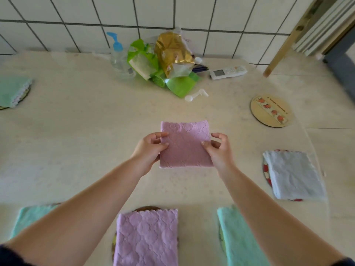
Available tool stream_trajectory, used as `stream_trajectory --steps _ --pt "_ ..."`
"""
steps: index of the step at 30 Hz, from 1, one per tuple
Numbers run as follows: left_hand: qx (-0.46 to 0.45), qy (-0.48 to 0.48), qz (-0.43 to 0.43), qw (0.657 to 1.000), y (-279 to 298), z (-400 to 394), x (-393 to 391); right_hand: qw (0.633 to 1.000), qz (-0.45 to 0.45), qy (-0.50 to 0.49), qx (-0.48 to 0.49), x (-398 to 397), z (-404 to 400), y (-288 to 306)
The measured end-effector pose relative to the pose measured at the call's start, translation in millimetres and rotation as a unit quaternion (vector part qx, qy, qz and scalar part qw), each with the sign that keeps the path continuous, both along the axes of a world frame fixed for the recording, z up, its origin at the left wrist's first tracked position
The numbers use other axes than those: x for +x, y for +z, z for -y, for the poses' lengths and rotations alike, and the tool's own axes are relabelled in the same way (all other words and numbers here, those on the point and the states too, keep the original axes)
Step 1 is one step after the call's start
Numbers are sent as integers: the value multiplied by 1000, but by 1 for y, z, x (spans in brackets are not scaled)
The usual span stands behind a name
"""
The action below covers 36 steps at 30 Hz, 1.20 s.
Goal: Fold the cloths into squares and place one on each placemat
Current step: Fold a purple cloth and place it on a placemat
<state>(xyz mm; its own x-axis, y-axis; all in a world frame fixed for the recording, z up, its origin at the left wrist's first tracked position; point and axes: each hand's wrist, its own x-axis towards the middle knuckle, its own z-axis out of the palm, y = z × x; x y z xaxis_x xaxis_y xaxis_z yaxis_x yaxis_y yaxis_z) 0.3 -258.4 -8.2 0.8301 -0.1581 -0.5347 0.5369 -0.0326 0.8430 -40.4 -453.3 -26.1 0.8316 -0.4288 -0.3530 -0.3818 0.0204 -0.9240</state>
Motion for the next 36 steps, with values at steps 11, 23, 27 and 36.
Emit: stream_trajectory --steps 11,23,27,36 --pt "17 -41 15 999 -7 195 -7 988 -24 52 -147 -26 195 9" --pt "54 -81 48 994 -23 327 79 980 -70 55 -176 48 315 -5" --pt "75 -86 57 992 -35 347 102 982 -61 53 -173 72 334 -11" --pt "133 -99 105 980 -49 367 122 978 -71 47 -192 94 351 -24"
